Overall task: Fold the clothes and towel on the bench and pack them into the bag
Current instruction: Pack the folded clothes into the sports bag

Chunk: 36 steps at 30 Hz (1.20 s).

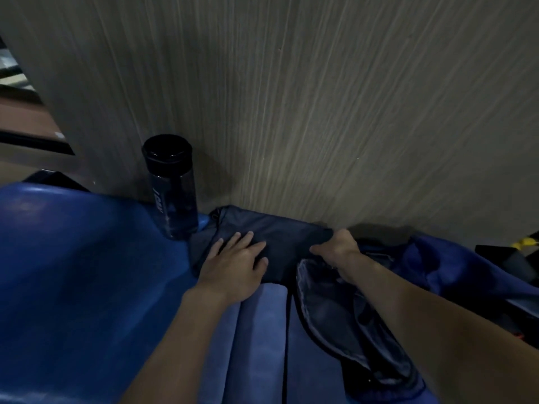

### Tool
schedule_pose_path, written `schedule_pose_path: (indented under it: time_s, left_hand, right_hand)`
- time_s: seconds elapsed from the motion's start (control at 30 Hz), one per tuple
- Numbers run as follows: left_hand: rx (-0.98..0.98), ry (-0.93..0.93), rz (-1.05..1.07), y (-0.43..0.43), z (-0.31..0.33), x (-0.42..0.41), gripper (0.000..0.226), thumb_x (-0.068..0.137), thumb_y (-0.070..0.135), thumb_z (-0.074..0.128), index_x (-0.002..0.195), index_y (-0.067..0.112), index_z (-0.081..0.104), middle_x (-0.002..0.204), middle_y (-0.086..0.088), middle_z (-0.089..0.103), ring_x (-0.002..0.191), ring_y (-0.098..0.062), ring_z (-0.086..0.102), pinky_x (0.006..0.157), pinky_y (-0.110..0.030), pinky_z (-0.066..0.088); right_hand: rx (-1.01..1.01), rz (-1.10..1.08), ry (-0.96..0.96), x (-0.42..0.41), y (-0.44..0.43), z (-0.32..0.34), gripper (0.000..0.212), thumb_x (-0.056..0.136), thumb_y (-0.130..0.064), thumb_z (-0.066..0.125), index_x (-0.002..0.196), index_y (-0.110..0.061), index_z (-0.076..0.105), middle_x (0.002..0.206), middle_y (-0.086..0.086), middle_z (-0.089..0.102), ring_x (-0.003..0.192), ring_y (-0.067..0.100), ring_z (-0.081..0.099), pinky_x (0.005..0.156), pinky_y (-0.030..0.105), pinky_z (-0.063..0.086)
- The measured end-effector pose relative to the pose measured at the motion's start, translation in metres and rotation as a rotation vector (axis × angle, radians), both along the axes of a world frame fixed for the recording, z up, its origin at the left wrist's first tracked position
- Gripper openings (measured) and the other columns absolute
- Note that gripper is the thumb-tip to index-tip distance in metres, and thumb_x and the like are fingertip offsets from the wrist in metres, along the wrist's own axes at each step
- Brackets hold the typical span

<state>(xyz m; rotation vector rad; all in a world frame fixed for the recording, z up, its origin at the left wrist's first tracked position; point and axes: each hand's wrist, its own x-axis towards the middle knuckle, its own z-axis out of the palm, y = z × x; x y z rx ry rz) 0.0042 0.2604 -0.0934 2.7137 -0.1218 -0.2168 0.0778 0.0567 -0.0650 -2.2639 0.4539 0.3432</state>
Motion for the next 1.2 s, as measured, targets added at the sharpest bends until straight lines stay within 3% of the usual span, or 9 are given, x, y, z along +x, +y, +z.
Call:
schedule_pose_path:
  time_s: [0.2,0.4,0.53,0.63,0.77,0.87,0.93,1.07,1.2]
  left_hand:
    - [0.002,-0.003,0.009,0.001,0.0,-0.002,0.052,0.106,0.047,0.027,0.156,0.035,0.023,0.166,0.009,0.003,0.152,-0.01,-0.003,0.124,-0.039,-0.005]
    - [0.017,0.01,0.008,-0.001,0.001,0.0,0.053,0.105,0.048,0.028,0.156,0.035,0.022,0.166,0.008,0.003,0.153,-0.011,-0.003,0.124,-0.039,-0.004]
    - [0.027,0.011,0.007,-0.002,0.003,0.0,0.053,0.105,0.048,0.028,0.156,0.035,0.021,0.166,0.008,0.002,0.153,-0.011,-0.003,0.123,-0.04,-0.004]
    - [-0.01,0.007,0.018,-0.001,0.003,0.0,0.053,0.105,0.047,0.029,0.156,0.033,0.024,0.166,0.007,0.005,0.153,-0.012,-0.001,0.124,-0.04,-0.003]
    - [-0.323,-0.15,0.137,-0.007,0.013,0.0,0.045,0.106,0.038,0.037,0.147,0.022,0.045,0.156,0.001,0.039,0.146,-0.016,0.028,0.12,-0.034,0.019]
    - [-0.997,-0.09,0.385,-0.015,0.04,-0.001,0.03,0.104,0.043,0.041,0.107,0.031,0.069,0.113,0.005,0.068,0.113,-0.018,0.062,0.097,-0.033,0.047]
    - [-1.311,0.049,0.432,-0.011,0.048,0.001,0.032,0.101,0.053,0.043,0.108,0.035,0.068,0.109,0.004,0.074,0.108,-0.017,0.067,0.095,-0.04,0.051]
    - [-1.317,0.042,0.39,-0.002,0.047,-0.003,0.017,0.099,0.029,0.059,0.113,0.029,0.068,0.102,0.003,0.076,0.098,-0.014,0.072,0.086,-0.036,0.057]
    - [-1.288,0.006,0.449,0.001,0.043,-0.005,0.024,0.096,0.006,0.061,0.106,0.025,0.07,0.09,-0.004,0.077,0.082,-0.016,0.074,0.062,-0.027,0.055]
  right_hand:
    - [-0.054,0.078,0.014,0.003,0.003,0.004,0.053,0.089,-0.004,0.064,0.137,0.003,0.042,0.124,0.013,0.055,0.103,0.028,0.058,0.089,0.035,0.055]
    - [-0.07,0.226,-0.086,-0.001,0.001,0.029,0.026,0.09,-0.006,0.059,0.116,-0.002,0.056,0.103,0.012,0.061,0.091,0.024,0.06,0.066,0.03,0.052]
    - [-0.105,0.275,-0.143,-0.005,0.013,0.051,0.038,0.092,-0.006,0.058,0.127,0.008,0.053,0.117,0.016,0.061,0.109,0.03,0.059,0.086,0.035,0.052]
    - [-0.107,0.289,-0.199,-0.003,0.027,0.063,0.033,0.088,-0.006,0.064,0.118,0.007,0.061,0.111,0.017,0.066,0.102,0.028,0.063,0.081,0.034,0.056]
    - [-0.086,0.302,-0.296,-0.004,0.053,0.074,0.028,0.086,-0.005,0.065,0.111,0.007,0.064,0.1,0.01,0.067,0.095,0.024,0.065,0.079,0.036,0.056]
    - [0.054,0.363,-0.357,-0.01,0.077,0.076,0.024,0.089,-0.014,0.067,0.112,-0.007,0.063,0.096,0.0,0.058,0.089,0.015,0.059,0.065,0.022,0.049]
    - [0.296,0.391,-0.318,-0.016,0.09,0.072,0.02,0.097,-0.019,0.058,0.116,-0.013,0.056,0.105,0.004,0.061,0.086,0.017,0.064,0.053,0.013,0.044]
    - [0.563,0.409,-0.249,-0.025,0.094,0.064,0.032,0.105,-0.013,0.036,0.136,-0.015,0.043,0.128,0.002,0.055,0.093,0.017,0.067,0.055,0.009,0.044]
    - [0.718,0.355,-0.203,-0.027,0.094,0.056,0.036,0.102,-0.004,0.032,0.128,-0.025,0.047,0.126,-0.001,0.056,0.109,0.018,0.065,0.082,0.039,0.044]
